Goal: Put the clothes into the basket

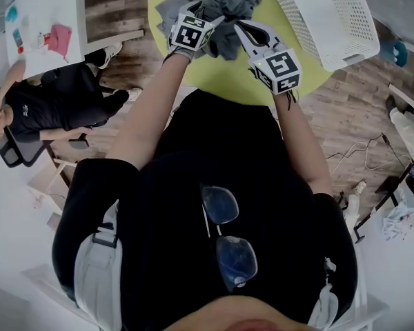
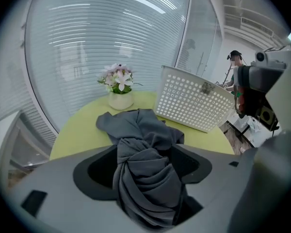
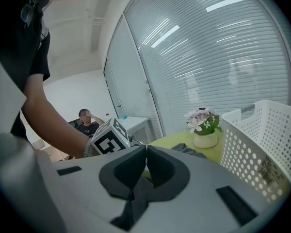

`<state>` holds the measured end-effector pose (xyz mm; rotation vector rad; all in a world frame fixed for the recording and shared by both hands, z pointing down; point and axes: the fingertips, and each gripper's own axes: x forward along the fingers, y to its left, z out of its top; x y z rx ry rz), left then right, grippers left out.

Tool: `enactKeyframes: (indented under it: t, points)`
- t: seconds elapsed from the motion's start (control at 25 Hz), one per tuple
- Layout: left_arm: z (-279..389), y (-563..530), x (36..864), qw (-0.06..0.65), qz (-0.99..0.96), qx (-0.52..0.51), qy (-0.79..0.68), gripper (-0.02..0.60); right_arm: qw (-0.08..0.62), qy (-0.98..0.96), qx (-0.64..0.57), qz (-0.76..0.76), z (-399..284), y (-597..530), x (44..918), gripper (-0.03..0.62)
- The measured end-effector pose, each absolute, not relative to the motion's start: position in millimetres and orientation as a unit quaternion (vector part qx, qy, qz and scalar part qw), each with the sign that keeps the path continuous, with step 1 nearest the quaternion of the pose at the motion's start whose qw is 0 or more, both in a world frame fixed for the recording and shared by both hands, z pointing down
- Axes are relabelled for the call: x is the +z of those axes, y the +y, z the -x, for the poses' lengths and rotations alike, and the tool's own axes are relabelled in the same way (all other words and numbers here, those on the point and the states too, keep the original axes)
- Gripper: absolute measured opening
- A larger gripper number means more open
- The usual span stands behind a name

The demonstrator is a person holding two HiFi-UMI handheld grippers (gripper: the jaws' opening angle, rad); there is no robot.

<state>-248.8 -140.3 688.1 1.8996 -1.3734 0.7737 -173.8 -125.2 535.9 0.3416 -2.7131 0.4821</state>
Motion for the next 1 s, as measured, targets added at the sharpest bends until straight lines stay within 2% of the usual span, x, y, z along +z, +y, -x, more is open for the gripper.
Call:
enactKeyframes:
  t: [0.24, 0.56, 1.0]
  points:
    - [247, -147, 720, 0.356, -0.714, 0.332, -0.503, 0.389, 0.188, -0.958, 0.176, -0.13, 168, -131, 540, 0.028]
    - [246, -155, 745, 0.389, -0.705, 0.351, -0.479, 0.425, 0.198, -0.952, 0.184, -0.147, 156, -134, 548, 0.028]
    - [244, -160, 760, 0.416, -0.699, 0.342, -0.471, 0.435, 0.206, -0.947, 0.185, -0.163, 148, -127, 550, 0.028]
